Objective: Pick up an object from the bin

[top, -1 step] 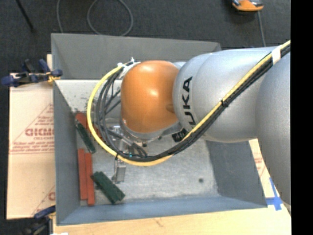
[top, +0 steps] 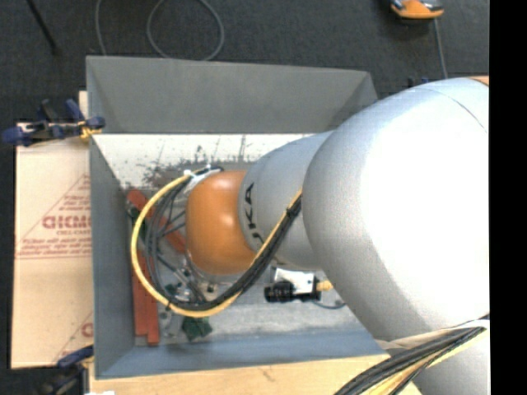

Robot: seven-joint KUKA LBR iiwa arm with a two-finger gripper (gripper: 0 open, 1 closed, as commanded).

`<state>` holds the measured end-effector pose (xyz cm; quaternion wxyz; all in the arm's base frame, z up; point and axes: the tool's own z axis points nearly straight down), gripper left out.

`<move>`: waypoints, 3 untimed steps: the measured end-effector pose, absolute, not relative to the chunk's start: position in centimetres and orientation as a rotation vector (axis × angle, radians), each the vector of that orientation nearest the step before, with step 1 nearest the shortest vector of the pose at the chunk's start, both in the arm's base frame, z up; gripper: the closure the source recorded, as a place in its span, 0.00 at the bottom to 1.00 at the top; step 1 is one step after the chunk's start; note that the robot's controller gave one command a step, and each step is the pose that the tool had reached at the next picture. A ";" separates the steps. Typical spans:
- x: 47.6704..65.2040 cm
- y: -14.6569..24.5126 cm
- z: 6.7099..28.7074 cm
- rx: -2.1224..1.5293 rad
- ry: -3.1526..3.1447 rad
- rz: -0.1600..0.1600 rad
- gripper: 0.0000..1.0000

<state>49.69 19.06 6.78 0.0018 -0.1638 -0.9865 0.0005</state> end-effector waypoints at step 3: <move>49.3 16.5 7.0 -0.616 -3.078 -0.001 0.00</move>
Offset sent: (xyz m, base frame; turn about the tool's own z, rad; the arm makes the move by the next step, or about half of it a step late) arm -0.0082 -0.0269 0.0322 0.0204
